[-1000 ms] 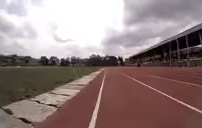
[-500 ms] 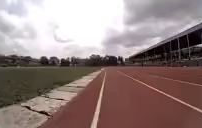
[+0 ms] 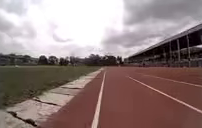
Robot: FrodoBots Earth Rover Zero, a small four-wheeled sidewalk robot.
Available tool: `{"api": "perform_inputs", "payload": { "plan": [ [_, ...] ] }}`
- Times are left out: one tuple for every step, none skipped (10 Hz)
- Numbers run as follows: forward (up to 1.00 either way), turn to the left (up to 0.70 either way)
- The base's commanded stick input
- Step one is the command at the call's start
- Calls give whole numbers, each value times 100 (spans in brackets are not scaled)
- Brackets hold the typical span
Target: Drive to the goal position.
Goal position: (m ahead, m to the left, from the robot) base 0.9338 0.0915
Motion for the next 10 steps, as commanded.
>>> {"api": "perform_inputs", "payload": {
  "plan": [
    [60,-17],
    [60,-17],
    [60,-17],
    [60,-17],
    [60,-17],
    [60,-17],
    [60,-17],
    [60,-17],
    [60,-17],
    [60,-17]
  ]
}}
